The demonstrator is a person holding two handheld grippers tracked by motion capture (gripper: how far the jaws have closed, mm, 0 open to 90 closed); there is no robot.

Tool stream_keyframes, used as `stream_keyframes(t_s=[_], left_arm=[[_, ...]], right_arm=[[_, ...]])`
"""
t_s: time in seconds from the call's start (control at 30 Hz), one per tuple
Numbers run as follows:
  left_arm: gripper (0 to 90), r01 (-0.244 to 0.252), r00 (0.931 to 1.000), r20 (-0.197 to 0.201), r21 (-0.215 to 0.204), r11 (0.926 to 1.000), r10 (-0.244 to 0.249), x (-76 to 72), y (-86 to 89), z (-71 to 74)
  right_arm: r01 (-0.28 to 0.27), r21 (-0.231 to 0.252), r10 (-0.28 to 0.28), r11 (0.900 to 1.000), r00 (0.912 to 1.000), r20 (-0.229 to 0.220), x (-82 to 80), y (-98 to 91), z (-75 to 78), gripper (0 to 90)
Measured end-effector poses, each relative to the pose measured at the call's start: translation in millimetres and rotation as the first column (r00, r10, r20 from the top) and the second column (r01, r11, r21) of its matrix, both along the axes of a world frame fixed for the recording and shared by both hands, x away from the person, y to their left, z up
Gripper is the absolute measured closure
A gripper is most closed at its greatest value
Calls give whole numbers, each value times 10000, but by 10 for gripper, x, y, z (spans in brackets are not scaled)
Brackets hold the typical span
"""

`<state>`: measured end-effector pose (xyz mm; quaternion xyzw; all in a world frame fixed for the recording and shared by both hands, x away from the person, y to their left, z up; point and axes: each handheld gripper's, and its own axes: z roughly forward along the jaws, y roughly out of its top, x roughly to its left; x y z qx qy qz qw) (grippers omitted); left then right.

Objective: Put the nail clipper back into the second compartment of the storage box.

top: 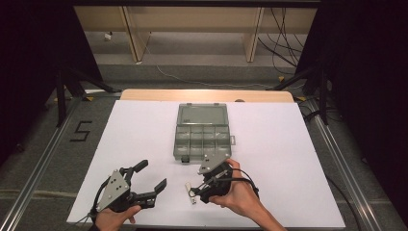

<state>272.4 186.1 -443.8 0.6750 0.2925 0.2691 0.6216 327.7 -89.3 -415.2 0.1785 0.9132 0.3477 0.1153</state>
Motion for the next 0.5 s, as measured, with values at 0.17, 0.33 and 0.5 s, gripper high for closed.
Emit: stream_keyframes(t_s=[0.17,0.33,0.5], left_arm=[[155,15,10000,-4,-20,10000,-15,0,-4,0],[155,48,10000,36,-74,10000,-48,-1,-6,2],[155,18,10000,-3,-62,10000,-18,-5,-4,4]], right_arm=[[-186,-533,167,9984,9992,-355,51,123,-74,250],[-228,-991,159,9948,9974,-703,121,238,-166,258],[-312,-1145,206,9929,9955,-921,151,286,-195,270]])
